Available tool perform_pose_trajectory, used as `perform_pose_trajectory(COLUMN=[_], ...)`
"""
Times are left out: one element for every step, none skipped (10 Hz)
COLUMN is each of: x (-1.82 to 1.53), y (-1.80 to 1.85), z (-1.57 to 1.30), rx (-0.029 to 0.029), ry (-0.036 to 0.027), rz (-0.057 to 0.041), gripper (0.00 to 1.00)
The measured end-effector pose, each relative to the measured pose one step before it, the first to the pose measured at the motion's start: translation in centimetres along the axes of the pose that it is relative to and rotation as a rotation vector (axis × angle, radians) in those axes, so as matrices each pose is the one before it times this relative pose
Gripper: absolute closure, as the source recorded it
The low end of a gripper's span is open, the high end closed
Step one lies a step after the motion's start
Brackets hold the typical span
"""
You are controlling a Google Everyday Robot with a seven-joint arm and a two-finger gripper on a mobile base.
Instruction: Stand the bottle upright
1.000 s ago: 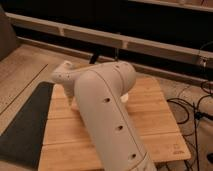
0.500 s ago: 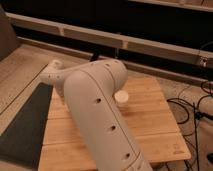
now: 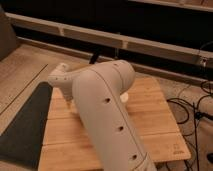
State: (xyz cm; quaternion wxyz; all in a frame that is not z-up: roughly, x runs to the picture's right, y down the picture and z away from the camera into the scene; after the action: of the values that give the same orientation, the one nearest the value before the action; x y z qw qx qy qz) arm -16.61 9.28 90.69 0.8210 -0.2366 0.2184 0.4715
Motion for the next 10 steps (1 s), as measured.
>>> perform_pose_trajectory(x=[0.592, 0.476, 0.3, 0.126, -0.096, -0.222, -0.131, 0.133, 0.411, 0.267], y=[-1.214, -0.995, -0.729, -0.659, -0.565, -0.452, -0.221, 0.055, 0.363, 0.412], z=[0.954, 0.792, 0.704, 0.41, 0.07, -0.075, -0.096, 0.094, 0.306, 0.173], rx=[0.00466, -0.00189, 0.00316, 0.00693, 0.00939, 0.01041, 0.00355, -0.00273, -0.00964, -0.00818], ry=[0.01572, 0.01482, 0.0111, 0.00733, 0.00068, -0.00292, -0.00081, 0.00648, 0.01743, 0.01221], rz=[0.01673, 0.01936, 0.01153, 0.00795, 0.00465, 0.00339, 0.00713, 0.01111, 0.01295, 0.00433], gripper=[0.35, 0.35, 0.35, 0.35, 0.35, 0.35, 0.35, 0.36, 0.43, 0.51])
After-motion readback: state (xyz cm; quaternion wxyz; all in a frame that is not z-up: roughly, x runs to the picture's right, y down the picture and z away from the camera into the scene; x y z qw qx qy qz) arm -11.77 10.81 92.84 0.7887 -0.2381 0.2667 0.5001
